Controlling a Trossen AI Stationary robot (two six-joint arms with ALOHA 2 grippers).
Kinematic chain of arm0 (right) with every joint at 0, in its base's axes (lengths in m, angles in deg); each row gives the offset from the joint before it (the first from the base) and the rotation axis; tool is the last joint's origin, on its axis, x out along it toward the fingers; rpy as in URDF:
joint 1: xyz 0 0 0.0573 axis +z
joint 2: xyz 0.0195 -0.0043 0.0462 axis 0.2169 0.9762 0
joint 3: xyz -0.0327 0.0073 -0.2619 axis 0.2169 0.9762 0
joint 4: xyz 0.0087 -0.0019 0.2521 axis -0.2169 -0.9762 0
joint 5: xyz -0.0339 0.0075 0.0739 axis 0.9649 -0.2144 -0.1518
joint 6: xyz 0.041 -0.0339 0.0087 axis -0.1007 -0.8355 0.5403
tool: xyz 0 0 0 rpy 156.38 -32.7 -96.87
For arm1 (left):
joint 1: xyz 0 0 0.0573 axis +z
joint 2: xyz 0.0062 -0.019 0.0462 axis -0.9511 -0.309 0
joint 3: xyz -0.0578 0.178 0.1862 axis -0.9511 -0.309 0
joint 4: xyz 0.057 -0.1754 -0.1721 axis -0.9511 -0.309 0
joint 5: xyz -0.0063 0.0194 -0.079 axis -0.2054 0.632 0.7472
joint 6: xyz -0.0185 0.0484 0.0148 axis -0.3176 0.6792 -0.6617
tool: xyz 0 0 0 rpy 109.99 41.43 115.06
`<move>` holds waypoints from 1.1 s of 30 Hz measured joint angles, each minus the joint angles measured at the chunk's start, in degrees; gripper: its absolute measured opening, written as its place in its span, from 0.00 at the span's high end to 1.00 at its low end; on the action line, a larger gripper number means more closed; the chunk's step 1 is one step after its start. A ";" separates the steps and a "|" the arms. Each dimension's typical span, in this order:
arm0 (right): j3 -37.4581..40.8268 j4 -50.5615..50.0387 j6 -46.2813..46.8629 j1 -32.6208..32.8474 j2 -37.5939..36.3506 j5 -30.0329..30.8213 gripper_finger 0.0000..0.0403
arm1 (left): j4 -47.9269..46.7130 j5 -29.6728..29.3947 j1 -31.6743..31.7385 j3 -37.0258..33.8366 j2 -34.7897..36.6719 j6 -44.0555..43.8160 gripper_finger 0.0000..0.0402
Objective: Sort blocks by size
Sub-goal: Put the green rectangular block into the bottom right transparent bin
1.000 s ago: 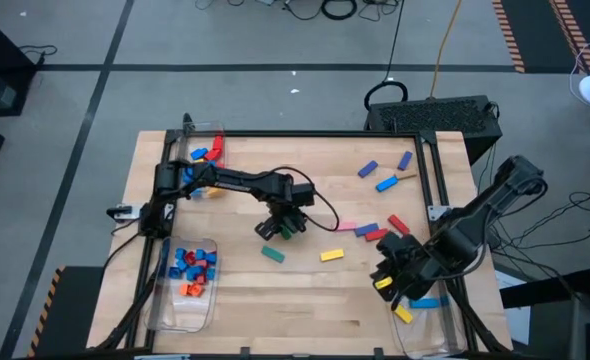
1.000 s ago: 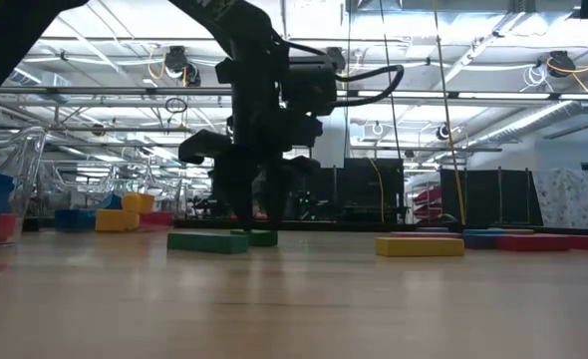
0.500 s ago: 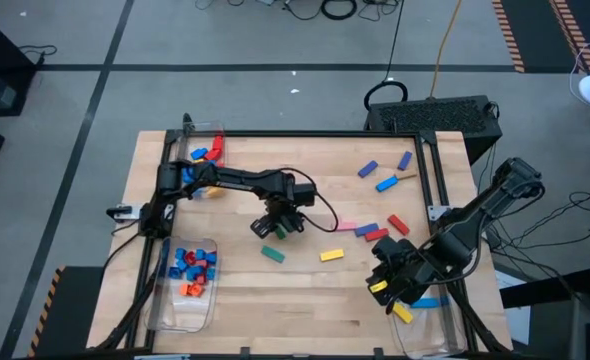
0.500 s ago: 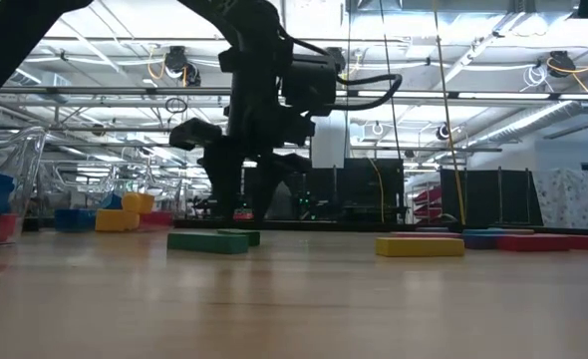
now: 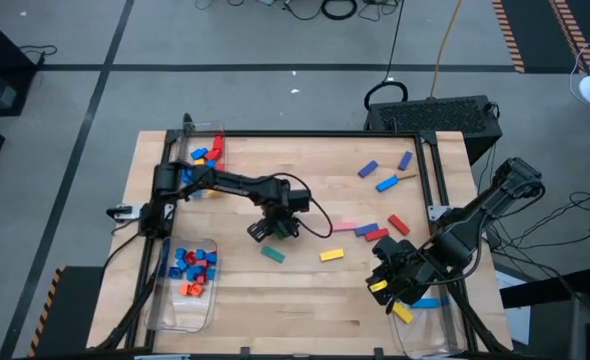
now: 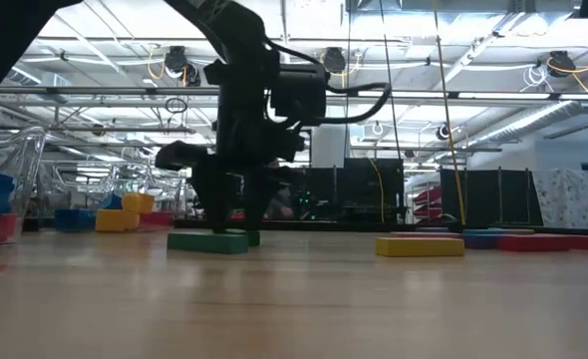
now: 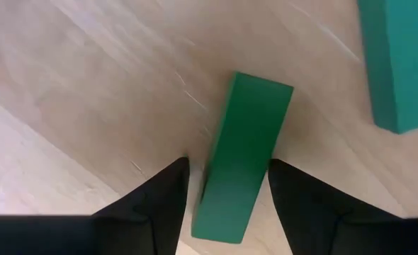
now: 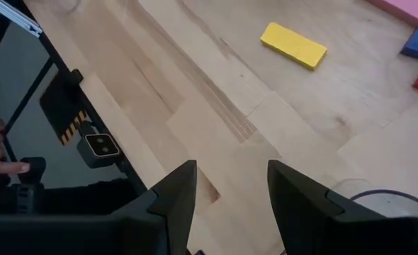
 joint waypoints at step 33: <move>-0.02 3.72 29.49 -3.60 -0.88 33.00 0.60 | 7.34 6.85 -1.91 35.58 -0.50 -25.32 0.75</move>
